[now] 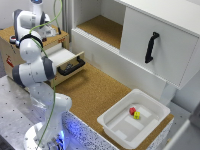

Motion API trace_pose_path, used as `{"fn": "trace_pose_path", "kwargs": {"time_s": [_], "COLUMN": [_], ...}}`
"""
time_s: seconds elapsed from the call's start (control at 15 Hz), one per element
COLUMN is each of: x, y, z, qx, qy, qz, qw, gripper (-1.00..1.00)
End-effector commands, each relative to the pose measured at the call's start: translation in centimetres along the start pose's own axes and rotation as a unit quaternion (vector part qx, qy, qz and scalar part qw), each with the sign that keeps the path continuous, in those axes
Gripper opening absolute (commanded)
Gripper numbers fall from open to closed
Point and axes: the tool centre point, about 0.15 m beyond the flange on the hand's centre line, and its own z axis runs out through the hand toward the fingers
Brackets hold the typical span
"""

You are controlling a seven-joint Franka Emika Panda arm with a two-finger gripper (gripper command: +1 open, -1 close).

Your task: Push the blue button to turn off the blue light

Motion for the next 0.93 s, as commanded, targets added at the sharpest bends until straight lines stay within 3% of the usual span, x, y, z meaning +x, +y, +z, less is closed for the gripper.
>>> {"fn": "trace_pose_path", "kwargs": {"time_s": [0.0, 0.13, 0.2, 0.4, 0.87], "x": [4.8, 6.0, 6.3, 6.7, 8.1], "y": [-4.2, -4.7, -5.0, -5.9, -5.3], "z": [-0.6, -0.5, -0.3, 1.0, 2.2], "qx": [0.036, 0.038, 0.04, 0.035, 0.036], "qy": [-0.066, -0.072, -0.077, -0.105, -0.113], "qz": [-0.09, -0.112, -0.125, -0.16, -0.162], "qw": [0.993, 0.99, 0.988, 0.981, 0.98], "gripper": [1.0, 1.0, -1.0, -1.0, -1.0]}}
